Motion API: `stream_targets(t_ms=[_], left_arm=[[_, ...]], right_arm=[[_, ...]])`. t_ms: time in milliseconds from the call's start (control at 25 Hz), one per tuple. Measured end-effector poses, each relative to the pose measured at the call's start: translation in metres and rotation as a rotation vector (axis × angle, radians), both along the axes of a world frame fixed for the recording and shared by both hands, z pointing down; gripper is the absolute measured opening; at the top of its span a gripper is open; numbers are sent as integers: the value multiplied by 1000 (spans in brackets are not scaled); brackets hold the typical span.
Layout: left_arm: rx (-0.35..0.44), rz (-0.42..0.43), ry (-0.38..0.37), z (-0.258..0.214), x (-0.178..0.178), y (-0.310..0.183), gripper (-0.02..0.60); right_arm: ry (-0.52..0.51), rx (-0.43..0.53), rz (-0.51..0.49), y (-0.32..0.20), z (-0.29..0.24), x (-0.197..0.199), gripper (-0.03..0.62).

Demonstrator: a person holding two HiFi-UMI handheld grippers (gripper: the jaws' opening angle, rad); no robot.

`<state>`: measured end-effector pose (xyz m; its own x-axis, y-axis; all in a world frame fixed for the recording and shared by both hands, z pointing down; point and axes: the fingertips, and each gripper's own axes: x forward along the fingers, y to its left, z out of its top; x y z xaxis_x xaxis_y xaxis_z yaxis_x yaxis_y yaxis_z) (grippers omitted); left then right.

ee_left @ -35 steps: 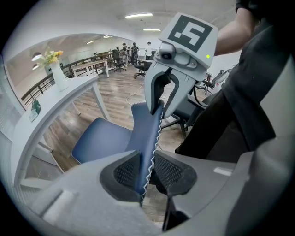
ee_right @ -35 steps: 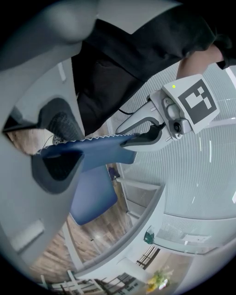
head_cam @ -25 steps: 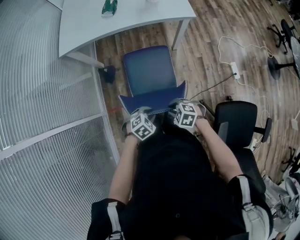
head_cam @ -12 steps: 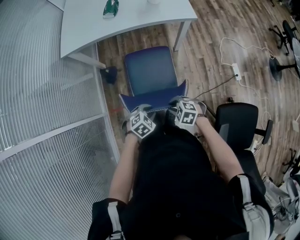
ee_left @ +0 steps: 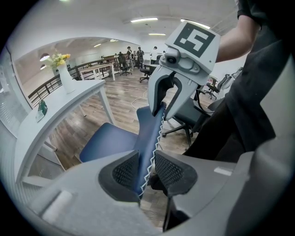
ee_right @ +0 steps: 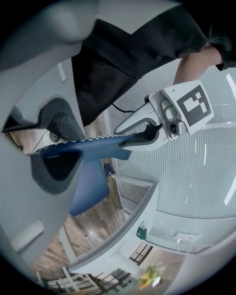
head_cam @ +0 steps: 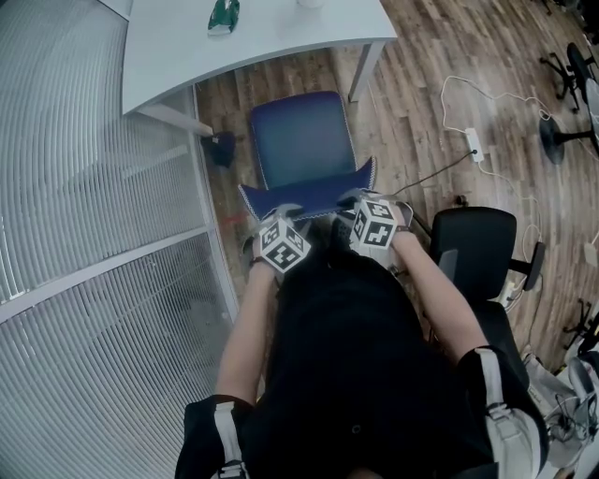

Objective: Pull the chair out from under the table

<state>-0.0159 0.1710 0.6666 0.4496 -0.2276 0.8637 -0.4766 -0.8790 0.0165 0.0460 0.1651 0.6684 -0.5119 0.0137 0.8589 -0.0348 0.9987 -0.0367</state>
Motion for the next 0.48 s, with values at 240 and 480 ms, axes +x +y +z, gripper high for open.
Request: stream_targets(t_ms=[240,480], left_arm=[[23,-6,-7,-2,-1,-9,110],[58,-20,-22,-3,-1,-13,115]], right_arm=[[-6,33,18,-10,-2,-1,97],[-8,60,35,-14,-2,-1,100]])
